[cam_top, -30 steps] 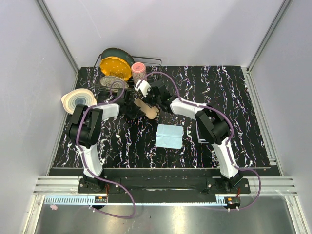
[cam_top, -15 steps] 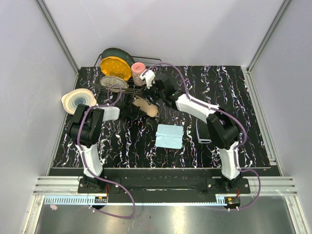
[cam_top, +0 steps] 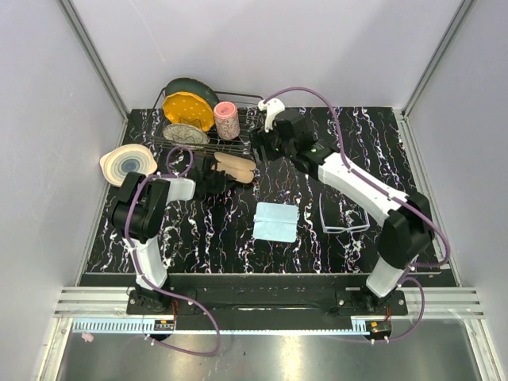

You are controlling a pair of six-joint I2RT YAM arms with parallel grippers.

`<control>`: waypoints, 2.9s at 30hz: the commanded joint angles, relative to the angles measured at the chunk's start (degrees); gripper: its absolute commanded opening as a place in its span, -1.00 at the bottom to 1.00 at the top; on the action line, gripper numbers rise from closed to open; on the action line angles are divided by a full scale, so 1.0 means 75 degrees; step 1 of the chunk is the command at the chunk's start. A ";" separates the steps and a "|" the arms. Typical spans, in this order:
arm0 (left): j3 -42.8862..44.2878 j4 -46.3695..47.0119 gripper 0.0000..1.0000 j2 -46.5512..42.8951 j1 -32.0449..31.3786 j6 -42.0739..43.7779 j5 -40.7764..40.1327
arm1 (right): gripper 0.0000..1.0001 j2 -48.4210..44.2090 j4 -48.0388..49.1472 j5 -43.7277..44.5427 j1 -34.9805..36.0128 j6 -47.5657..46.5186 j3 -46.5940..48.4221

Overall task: Organize the sunglasses
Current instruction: Place the opened sunglasses case at the center of the board, then pick up the corner of the glasses cleaning cloth from the center of the board.

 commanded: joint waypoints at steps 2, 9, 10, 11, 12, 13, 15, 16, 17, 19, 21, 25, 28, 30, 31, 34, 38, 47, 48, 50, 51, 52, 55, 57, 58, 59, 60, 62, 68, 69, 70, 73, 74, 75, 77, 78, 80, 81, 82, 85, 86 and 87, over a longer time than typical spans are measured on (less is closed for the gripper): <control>0.0455 0.0133 -0.56 -0.0204 -0.0075 -0.0649 -0.0798 | 0.61 -0.0970 -0.0806 0.0377 -0.0019 0.0881 -0.0691; 0.0666 0.0413 -0.67 0.0183 -0.0157 -0.0871 -0.0774 | 0.62 -0.1486 -0.1051 0.0541 -0.0042 0.1139 -0.1593; 0.0620 0.0484 -0.67 0.0253 -0.0169 -0.0907 -0.0705 | 0.62 -0.1533 -0.1075 0.0576 -0.0042 0.1162 -0.1629; 0.0619 0.0543 -0.67 0.0277 -0.0157 -0.0930 -0.0693 | 0.62 -0.1545 -0.1122 0.0622 -0.0054 0.1186 -0.1641; 0.0608 0.0613 -0.67 0.0312 -0.0169 -0.0919 -0.0669 | 0.62 -0.1557 -0.1180 0.0681 -0.0054 0.1232 -0.1687; 0.0596 0.0613 -0.67 0.0324 -0.0169 -0.0907 -0.0634 | 0.62 -0.1580 -0.1204 0.0705 -0.0077 0.1244 -0.1700; 0.0561 0.0602 -0.51 0.0231 -0.0169 -0.0849 -0.0622 | 0.63 -0.1569 -0.1332 0.0821 -0.0112 0.1372 -0.1711; 0.0503 0.0590 -0.39 0.0196 -0.0192 -0.0825 -0.0634 | 0.64 -0.1557 -0.1380 0.0834 -0.0124 0.1431 -0.1711; 0.0467 0.0567 -0.25 0.0126 -0.0180 -0.0779 -0.0634 | 0.65 -0.1545 -0.1415 0.0845 -0.0159 0.1455 -0.1711; 0.0409 0.0450 -0.01 -0.0039 -0.0192 -0.0638 -0.0692 | 0.77 -0.1569 -0.1497 0.0904 -0.0171 0.1596 -0.1723; 0.0373 0.0403 0.14 -0.0202 -0.0180 -0.0486 -0.0704 | 0.91 -0.1592 -0.1509 0.1032 -0.0183 0.1782 -0.1805; 0.0327 0.0180 0.32 -0.0472 -0.0239 -0.0193 -0.0786 | 0.99 -0.1674 -0.1544 0.1197 -0.0241 0.2029 -0.1945; 0.0233 -0.0031 0.36 -0.0730 -0.0262 0.0018 -0.0786 | 0.99 -0.1709 -0.1602 0.1045 -0.0451 0.2368 -0.2063; 0.0116 -0.0264 0.35 -0.1056 -0.0297 0.0274 -0.0751 | 0.99 -0.1721 -0.1707 0.0789 -0.0580 0.2684 -0.2133; -0.0035 -0.0416 0.35 -0.1209 -0.0321 0.0404 -0.0786 | 0.99 -0.1721 -0.1766 0.0717 -0.0732 0.2767 -0.2145; -0.0515 -0.1014 0.39 -0.2076 -0.0368 0.1036 -0.1019 | 0.96 -0.1803 -0.1919 0.0834 -0.0838 0.2909 -0.2343; -0.0799 -0.1459 0.44 -0.3155 -0.0368 0.2581 -0.1020 | 0.75 -0.1873 -0.1919 0.0589 -0.0932 0.2991 -0.2742; -0.0774 -0.1967 0.42 -0.3719 -0.1070 0.6521 -0.0295 | 0.29 -0.1359 -0.1639 -0.0291 -0.0956 0.3494 -0.3550; -0.0880 -0.1837 0.39 -0.3626 -0.1141 0.6604 0.0112 | 0.27 -0.1161 -0.1603 -0.0326 -0.0956 0.3518 -0.3632; -0.0858 -0.1754 0.30 -0.3439 -0.1398 0.6790 0.0186 | 0.20 -0.0960 -0.1475 -0.0373 -0.0956 0.3600 -0.3703; -0.0753 -0.1707 0.28 -0.3194 -0.1480 0.6908 0.0372 | 0.17 -0.0774 -0.1439 -0.0385 -0.0956 0.3612 -0.3750; -0.0682 -0.1695 0.26 -0.3052 -0.1632 0.7002 0.0397 | 0.16 -0.0691 -0.1357 -0.0396 -0.0956 0.3635 -0.3785; -0.0331 -0.1695 0.21 -0.2536 -0.1914 0.7283 0.0351 | 0.16 -0.0409 -0.1041 -0.0256 -0.0956 0.3635 -0.3914; -0.0085 -0.1684 0.20 -0.2150 -0.2020 0.7471 0.0269 | 0.14 -0.0187 -0.0935 -0.0151 -0.0956 0.3565 -0.3879; -0.0003 -0.1718 0.20 -0.2021 -0.2043 0.7506 0.0222 | 0.13 -0.0128 -0.0923 -0.0127 -0.0956 0.3542 -0.3868; 0.0056 -0.1684 0.18 -0.1822 -0.2067 0.7565 0.0187 | 0.10 -0.0081 -0.0865 -0.0104 -0.0956 0.3530 -0.3868; 0.0150 -0.1649 0.18 -0.1739 -0.2125 0.7600 0.0186 | 0.09 0.0001 -0.0818 -0.0104 -0.0968 0.3518 -0.3891; 0.0256 -0.1625 0.18 -0.1529 -0.2184 0.7694 0.0117 | 0.06 0.0072 -0.0655 0.0129 -0.0956 0.3506 -0.3938; 0.0525 -0.1602 0.13 -0.1083 -0.2278 0.7706 -0.0083 | -0.07 0.0283 -0.0443 0.0563 -0.0956 0.3541 -0.4043; 0.0572 -0.1613 0.11 -0.1036 -0.2290 0.7683 -0.0095 | -0.09 0.0283 -0.0408 0.0599 -0.0956 0.3541 -0.4055; 0.0607 -0.1613 0.04 -0.0977 -0.2301 0.7683 -0.0130 | -0.15 0.0283 -0.0384 0.0657 -0.0956 0.3530 -0.4078; 0.0818 -0.1812 -0.03 -0.0684 -0.2336 0.7717 -0.0224 | -0.24 0.0329 -0.0244 0.0834 -0.0956 0.3483 -0.4196; 0.0911 -0.1940 -0.04 -0.0556 -0.2348 0.7729 -0.0259 | -0.26 0.0364 -0.0243 0.0799 -0.0956 0.3425 -0.4184; 0.0935 -0.1964 -0.05 -0.0508 -0.2372 0.7753 -0.0294 | -0.28 0.0423 -0.0232 0.0741 -0.0956 0.3389 -0.4172; 0.0947 -0.1965 -0.06 -0.0415 -0.2383 0.7765 -0.0259 | -0.31 0.0458 -0.0243 0.0635 -0.0956 0.3342 -0.4172; 0.0959 -0.1965 -0.07 -0.0391 -0.2395 0.7776 -0.0224 | -0.31 0.0447 -0.0243 0.0588 -0.0956 0.3319 -0.4172; 0.0982 -0.1965 -0.10 -0.0321 -0.2419 0.7788 -0.0200 | -0.34 0.0412 -0.0255 0.0483 -0.0956 0.3284 -0.4172; 0.1006 -0.1965 -0.10 -0.0309 -0.2430 0.7800 -0.0142 | -0.35 0.0377 -0.0255 0.0482 -0.0956 0.3284 -0.4172; 0.1018 -0.1965 -0.12 -0.0285 -0.2442 0.7811 -0.0118 | -0.36 0.0365 -0.0267 0.0471 -0.0956 0.3272 -0.4172; 0.1018 -0.1965 -0.17 -0.0250 -0.2477 0.7800 -0.0095 | -0.40 0.0341 -0.0325 0.0552 -0.0956 0.3214 -0.4149; 0.1029 -0.1965 -0.18 -0.0227 -0.2489 0.7823 -0.0072 | -0.43 0.0365 -0.0349 0.0587 -0.0944 0.3190 -0.4137; 0.1041 -0.1965 -0.23 -0.0203 -0.2489 0.7835 -0.0048 | -0.46 0.0365 -0.0349 0.0611 -0.0956 0.3190 -0.4126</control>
